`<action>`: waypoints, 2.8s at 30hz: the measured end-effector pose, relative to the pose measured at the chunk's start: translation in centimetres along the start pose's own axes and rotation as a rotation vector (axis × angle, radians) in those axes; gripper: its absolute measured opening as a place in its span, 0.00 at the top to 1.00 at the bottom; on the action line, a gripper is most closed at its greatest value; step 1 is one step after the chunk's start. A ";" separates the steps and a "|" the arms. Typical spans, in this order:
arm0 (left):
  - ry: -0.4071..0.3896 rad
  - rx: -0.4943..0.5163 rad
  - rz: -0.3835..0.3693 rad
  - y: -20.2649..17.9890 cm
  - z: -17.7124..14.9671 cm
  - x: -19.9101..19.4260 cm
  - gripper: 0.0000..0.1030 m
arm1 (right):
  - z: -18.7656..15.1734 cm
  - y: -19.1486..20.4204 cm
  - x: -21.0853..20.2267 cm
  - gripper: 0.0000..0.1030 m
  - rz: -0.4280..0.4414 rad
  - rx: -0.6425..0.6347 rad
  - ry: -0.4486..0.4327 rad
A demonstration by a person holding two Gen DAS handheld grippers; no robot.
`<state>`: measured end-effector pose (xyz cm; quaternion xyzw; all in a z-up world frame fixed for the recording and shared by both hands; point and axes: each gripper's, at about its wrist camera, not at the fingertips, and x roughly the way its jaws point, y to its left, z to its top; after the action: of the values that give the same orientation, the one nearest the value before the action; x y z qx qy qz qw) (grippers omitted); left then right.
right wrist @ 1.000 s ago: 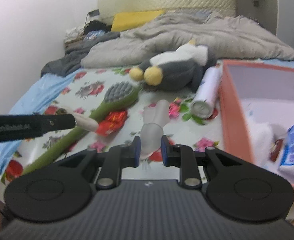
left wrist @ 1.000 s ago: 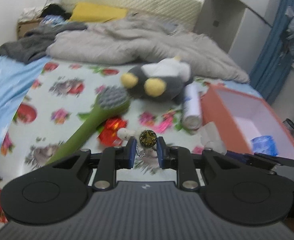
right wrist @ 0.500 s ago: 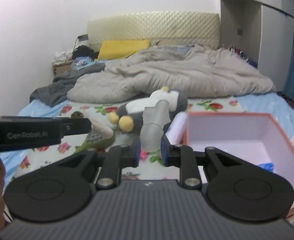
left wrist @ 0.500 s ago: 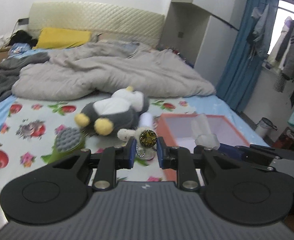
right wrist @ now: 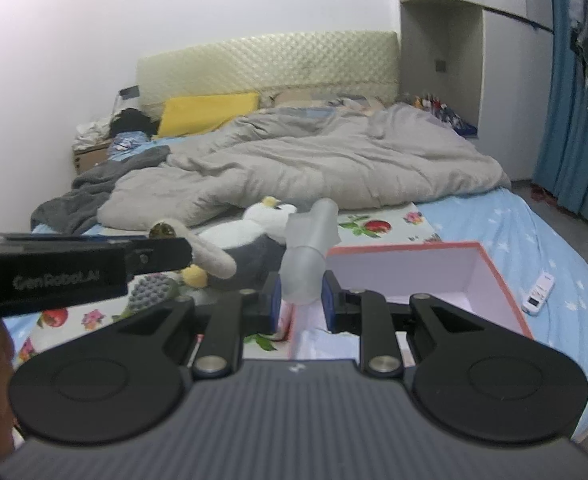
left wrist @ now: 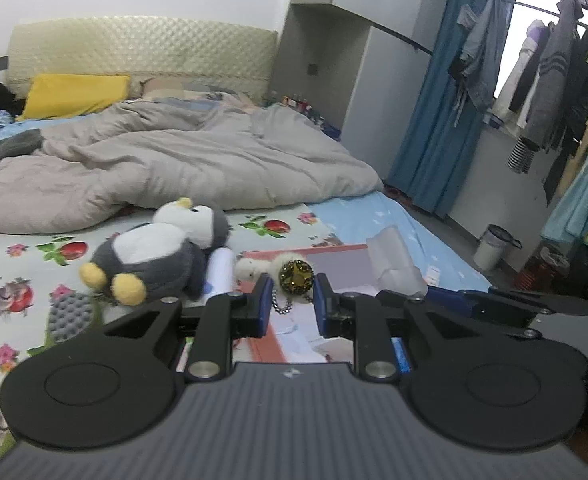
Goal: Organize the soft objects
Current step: 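Carry the hair tie in the left tool and the cup in the right tool over the box, then lower the hair tie in the left tool and the cup in the right tool into the box, then open the left tool to drop the hair tie while the right tool releases the cup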
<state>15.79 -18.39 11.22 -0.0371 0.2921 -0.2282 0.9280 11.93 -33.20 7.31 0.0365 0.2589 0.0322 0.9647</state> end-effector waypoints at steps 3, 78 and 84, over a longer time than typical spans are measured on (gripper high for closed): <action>0.039 0.010 -0.003 -1.1 0.1 2.0 0.75 | 0.1 -1.5 0.6 0.76 -0.017 0.018 0.032; -0.019 0.026 0.062 1.8 -5.6 -8.2 0.52 | -3.0 0.7 -4.2 0.65 0.010 0.094 0.029; 0.007 0.018 0.110 4.4 -8.8 -9.3 0.52 | -5.7 3.4 -4.3 0.65 0.052 0.087 0.044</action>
<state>5.91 -9.74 7.91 -0.0119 0.2951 -0.1795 0.9384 5.19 -29.85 4.88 0.0846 0.2804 0.0469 0.9550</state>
